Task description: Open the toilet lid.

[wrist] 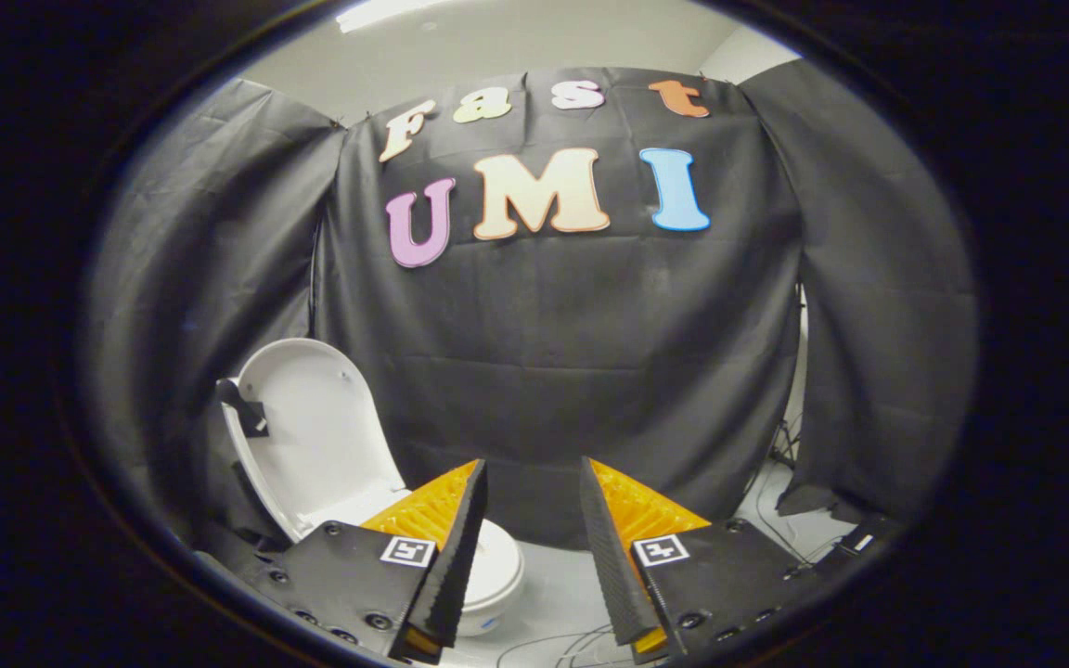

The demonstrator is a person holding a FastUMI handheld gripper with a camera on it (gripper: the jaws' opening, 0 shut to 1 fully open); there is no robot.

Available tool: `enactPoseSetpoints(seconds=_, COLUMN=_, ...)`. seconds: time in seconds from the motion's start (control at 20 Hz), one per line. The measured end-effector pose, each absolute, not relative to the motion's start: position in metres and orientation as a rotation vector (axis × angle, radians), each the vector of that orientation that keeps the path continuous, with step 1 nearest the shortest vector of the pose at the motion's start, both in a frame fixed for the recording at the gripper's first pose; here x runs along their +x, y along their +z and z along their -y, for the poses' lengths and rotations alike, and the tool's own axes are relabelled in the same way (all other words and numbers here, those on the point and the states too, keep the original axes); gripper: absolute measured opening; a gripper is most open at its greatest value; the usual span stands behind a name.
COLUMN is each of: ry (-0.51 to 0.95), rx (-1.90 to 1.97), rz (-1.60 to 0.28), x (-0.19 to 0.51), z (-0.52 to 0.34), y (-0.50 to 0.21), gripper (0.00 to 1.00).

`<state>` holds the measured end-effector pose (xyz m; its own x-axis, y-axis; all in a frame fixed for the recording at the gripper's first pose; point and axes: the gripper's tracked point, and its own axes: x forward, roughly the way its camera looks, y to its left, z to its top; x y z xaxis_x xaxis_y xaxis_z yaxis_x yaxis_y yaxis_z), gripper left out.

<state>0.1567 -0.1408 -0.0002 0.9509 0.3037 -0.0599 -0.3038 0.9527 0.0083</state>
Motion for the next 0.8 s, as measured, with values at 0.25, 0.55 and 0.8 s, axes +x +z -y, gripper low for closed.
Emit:
enactPoseSetpoints(seconds=0.25, ry=0.338, rx=-0.013, rz=-0.105, x=0.148, z=0.148, y=-0.016, gripper=0.63)
enactPoseSetpoints(seconds=0.55, ry=0.339, rx=-0.004, rz=-0.095, x=0.147, z=0.163, y=-0.013, gripper=0.63)
enactPoseSetpoints(seconds=0.8, ry=0.355, rx=-0.008, rz=-0.086, x=0.148, z=0.165, y=-0.009, gripper=0.63)
